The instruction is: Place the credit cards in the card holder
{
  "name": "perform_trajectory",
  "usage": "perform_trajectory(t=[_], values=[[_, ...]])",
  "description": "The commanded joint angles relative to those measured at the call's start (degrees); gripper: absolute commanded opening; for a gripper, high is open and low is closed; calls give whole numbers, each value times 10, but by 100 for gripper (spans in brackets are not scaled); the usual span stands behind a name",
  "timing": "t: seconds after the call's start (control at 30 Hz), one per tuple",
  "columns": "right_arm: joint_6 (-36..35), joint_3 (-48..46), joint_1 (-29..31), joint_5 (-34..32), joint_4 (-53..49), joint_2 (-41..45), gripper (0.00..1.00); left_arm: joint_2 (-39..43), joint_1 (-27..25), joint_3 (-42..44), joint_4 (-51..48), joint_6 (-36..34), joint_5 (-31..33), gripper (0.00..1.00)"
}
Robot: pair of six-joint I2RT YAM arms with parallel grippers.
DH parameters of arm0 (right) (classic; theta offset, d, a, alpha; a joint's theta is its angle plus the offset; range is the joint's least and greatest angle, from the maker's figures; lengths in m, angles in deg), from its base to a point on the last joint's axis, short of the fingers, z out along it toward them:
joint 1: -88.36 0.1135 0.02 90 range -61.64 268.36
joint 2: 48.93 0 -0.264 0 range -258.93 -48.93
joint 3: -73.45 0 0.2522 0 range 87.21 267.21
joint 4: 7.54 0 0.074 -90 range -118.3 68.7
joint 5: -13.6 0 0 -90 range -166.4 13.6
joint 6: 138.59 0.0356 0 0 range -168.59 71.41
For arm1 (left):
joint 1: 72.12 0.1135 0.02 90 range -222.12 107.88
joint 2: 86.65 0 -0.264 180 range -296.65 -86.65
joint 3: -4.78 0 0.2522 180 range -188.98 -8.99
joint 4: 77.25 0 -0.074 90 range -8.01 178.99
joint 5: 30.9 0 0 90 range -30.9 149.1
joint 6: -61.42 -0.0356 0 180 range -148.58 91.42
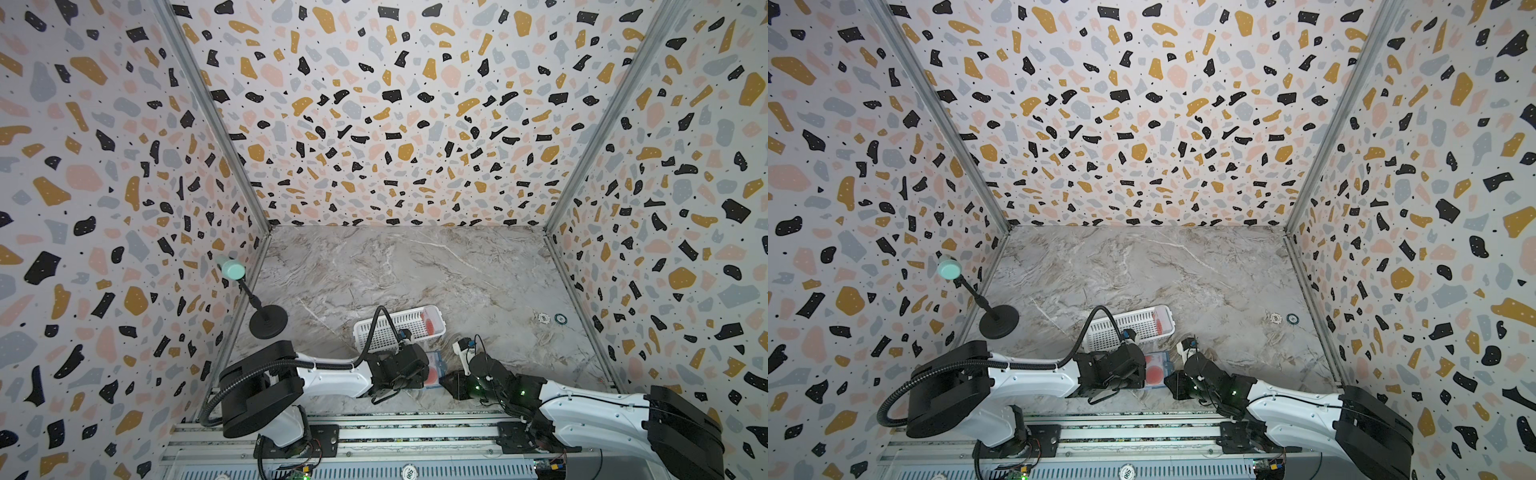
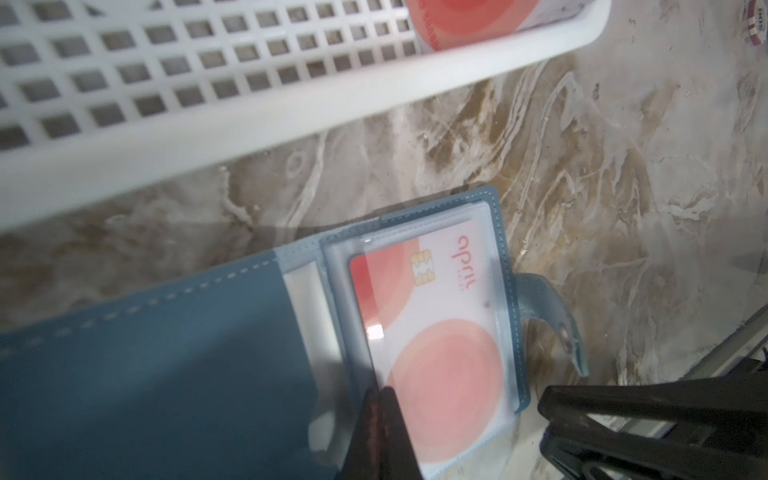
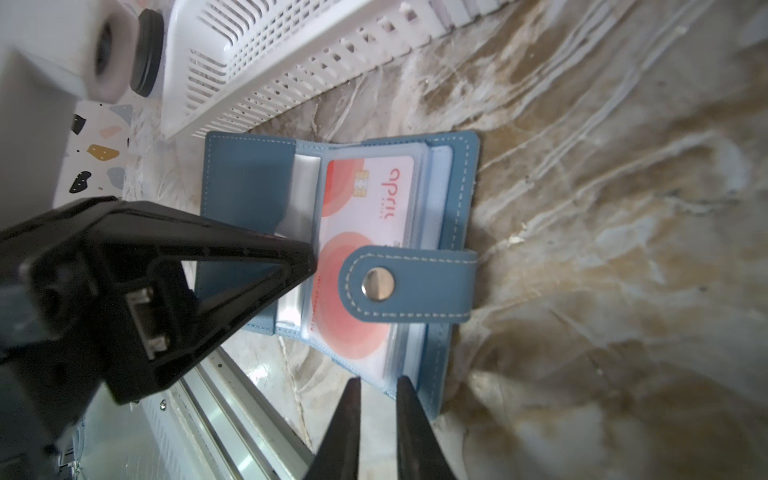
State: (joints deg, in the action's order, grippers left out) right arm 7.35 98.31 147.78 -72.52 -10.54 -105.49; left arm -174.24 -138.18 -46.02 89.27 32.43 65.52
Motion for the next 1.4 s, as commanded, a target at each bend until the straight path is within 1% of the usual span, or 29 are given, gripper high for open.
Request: perform_trajectory(t=[0.0, 0.13, 0.43, 0.63, 0.87, 1.0, 1.2, 1.37], values=[[-11, 13, -3, 10, 18, -10, 19, -7, -2, 11, 7, -3, -6, 3], [-9, 16, -3, 6, 19, -20, 21, -8, -2, 14, 8, -2, -6, 1], [-13, 20, -5, 8, 27, -37, 22, -11, -2, 23, 18, 2, -9, 0], [-18, 24, -5, 15, 43, -43, 20, -14, -2, 29, 31, 5, -13, 0], [-22, 33, -5, -3, 16, -36, 21, -13, -2, 36, 38, 8, -15, 0], [-23, 34, -5, -1, 20, -34, 21, -14, -2, 40, 44, 9, -15, 0], [-26, 38, -5, 7, 27, -52, 21, -15, -2, 44, 53, 12, -17, 0], [-13, 49, -5, -36, -31, -48, 23, -14, -2, 48, 57, 14, -18, 0]])
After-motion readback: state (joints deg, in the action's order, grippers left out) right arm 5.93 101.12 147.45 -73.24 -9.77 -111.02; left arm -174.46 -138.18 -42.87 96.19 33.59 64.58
